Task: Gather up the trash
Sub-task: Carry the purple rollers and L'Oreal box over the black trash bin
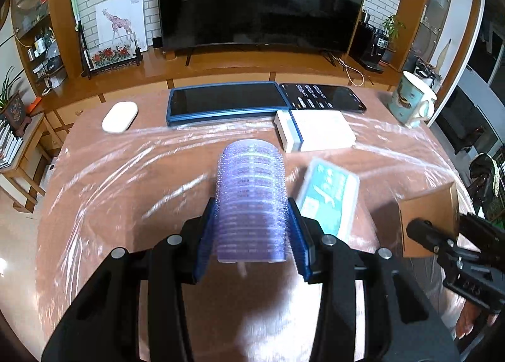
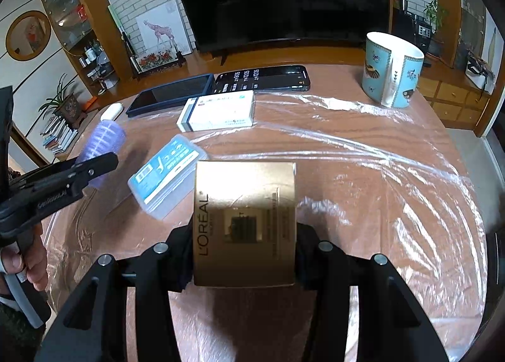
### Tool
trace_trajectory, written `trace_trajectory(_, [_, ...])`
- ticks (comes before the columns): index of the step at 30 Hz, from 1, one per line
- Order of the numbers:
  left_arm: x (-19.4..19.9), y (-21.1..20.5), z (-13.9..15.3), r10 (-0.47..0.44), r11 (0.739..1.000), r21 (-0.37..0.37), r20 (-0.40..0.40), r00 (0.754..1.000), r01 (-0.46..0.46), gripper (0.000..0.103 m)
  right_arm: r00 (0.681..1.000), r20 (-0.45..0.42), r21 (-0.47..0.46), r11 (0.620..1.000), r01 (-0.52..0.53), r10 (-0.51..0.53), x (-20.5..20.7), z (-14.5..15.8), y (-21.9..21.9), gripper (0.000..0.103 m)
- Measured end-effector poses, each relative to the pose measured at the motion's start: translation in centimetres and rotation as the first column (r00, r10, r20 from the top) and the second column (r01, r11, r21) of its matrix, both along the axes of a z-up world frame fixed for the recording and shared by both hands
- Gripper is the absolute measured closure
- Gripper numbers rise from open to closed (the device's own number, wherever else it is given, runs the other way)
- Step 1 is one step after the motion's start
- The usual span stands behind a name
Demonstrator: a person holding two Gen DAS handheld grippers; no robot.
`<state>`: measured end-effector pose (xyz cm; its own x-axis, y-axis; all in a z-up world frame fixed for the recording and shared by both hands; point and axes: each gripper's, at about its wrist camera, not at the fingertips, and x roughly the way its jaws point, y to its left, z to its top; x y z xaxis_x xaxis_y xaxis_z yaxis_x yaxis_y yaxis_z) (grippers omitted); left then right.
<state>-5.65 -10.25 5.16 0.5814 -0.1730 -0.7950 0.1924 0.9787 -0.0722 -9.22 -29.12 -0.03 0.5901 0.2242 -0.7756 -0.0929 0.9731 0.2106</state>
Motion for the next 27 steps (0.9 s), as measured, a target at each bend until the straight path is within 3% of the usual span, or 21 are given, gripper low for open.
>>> trace_trajectory(9, [-3.9,1.4,0.0,-0.005,1.000,-0.016,-0.005,1.000,0.005,0.059,1.000,-0.010,0.009,1.000,-0.004,0.004,-3.6,0.0,1.3,0.056])
trace_trajectory(27, [-11.5,1.8,0.6,-0.106,0.994,-0.025,0.016,0.994,0.106,0.059,1.000,-0.003,0.031,0.999,0.013,-0.013,-11.1,1.0,2.8,0.056])
